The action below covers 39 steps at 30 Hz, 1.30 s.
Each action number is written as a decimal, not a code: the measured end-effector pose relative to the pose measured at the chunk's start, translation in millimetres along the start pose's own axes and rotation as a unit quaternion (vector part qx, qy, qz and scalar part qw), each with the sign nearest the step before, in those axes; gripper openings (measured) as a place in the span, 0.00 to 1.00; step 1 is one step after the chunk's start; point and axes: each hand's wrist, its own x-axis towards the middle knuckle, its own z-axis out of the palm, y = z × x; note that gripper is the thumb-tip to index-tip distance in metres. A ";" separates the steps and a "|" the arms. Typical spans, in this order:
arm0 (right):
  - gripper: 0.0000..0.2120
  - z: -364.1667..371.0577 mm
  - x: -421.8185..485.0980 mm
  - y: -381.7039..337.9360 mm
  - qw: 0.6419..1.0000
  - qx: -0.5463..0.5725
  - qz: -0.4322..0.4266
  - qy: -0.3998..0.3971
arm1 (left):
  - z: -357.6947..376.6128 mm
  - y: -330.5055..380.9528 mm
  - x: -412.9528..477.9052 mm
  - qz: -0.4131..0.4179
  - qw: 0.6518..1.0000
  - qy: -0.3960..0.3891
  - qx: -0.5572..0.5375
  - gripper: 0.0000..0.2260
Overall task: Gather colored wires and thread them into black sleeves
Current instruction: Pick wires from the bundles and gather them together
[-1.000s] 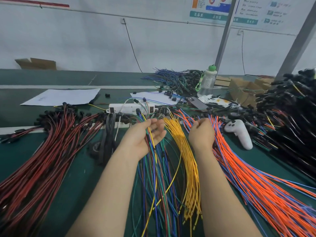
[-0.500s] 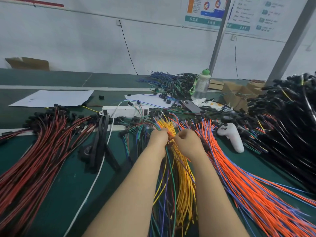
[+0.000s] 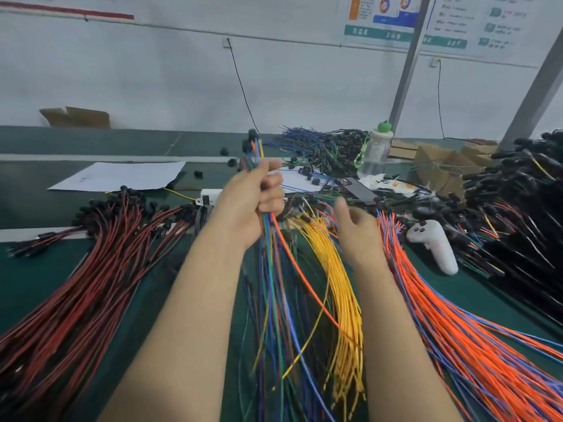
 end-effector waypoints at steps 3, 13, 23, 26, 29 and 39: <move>0.27 14.6 -31.5 -38.6 0.908 0.236 0.074 -0.337 | 9.7 8.2 -6.6 0.082 0.978 0.012 0.193 0.11; 0.21 34.4 -30.9 -81.6 0.853 0.500 0.039 -0.144 | -6.2 -1.5 -43.2 -0.046 0.922 -0.125 0.364 0.20; 0.20 16.5 -1.1 -60.3 0.759 0.648 0.041 -0.048 | -41.8 -21.9 -54.7 -0.103 0.901 -0.146 0.396 0.14; 0.20 19.6 -9.2 -47.5 0.719 0.674 0.086 -0.144 | -41.7 -25.8 -50.9 -0.108 0.898 -0.141 0.402 0.16; 0.23 22.0 -10.2 -40.4 0.734 0.662 0.096 -0.119 | -43.7 -33.3 -50.2 -0.121 0.882 -0.149 0.431 0.19; 0.22 35.1 -17.5 -22.7 0.763 0.604 0.127 -0.194 | -49.4 -45.4 -45.3 -0.179 0.914 -0.135 0.339 0.15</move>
